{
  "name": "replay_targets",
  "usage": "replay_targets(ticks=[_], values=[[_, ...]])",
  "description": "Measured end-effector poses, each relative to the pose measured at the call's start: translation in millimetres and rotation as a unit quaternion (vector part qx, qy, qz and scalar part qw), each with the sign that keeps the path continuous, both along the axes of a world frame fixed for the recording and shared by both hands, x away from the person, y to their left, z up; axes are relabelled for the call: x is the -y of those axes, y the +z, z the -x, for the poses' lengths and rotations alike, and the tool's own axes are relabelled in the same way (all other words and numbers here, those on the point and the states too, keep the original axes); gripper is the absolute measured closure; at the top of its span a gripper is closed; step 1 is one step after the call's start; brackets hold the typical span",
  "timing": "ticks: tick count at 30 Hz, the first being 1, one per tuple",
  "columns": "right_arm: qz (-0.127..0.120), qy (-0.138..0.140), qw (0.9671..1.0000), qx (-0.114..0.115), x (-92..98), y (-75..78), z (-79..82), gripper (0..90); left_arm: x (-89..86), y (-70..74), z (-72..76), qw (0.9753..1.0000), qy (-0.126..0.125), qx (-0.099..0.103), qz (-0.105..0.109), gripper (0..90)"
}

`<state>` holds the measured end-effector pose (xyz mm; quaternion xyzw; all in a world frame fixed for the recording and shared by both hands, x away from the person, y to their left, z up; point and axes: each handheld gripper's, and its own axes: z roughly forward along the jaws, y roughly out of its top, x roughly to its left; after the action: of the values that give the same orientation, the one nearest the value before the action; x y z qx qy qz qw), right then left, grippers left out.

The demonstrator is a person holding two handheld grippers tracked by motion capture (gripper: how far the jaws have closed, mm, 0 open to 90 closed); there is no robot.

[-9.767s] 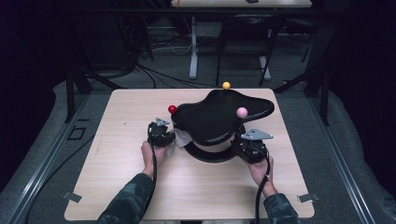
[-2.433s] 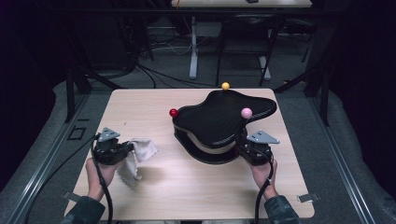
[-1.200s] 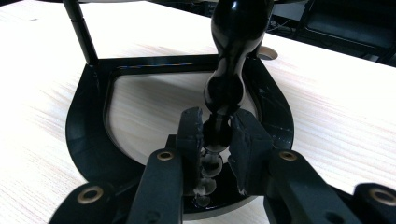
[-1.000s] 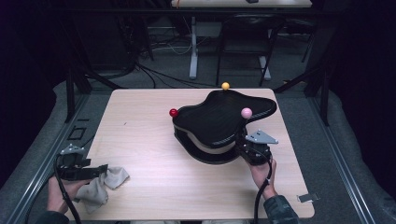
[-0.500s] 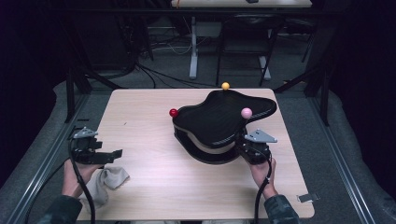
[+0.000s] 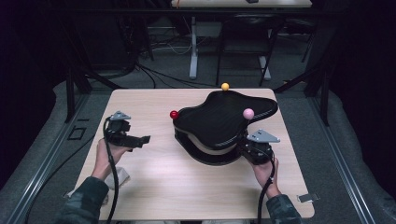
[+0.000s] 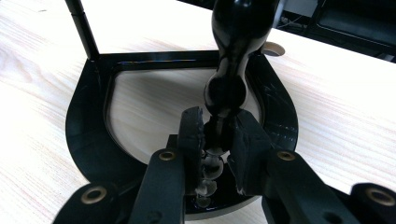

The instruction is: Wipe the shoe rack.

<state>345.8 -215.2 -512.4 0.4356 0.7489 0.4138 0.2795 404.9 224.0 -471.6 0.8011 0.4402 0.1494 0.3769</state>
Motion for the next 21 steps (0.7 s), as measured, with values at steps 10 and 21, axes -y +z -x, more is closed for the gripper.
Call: replay_targets(ticks=[10,21], values=[[0.002,0.006,1.0,-0.004,1.7,0.7,-0.4,75.2,47.2,12.5,-37.1,0.9994,-0.033,-0.004,0.009,7.4],[0.002,0.004,1.0,-0.003,1.3,0.6,-0.7,75.1,82.0,18.9,-60.6,0.9971,-0.068,0.023,-0.027,39.0]])
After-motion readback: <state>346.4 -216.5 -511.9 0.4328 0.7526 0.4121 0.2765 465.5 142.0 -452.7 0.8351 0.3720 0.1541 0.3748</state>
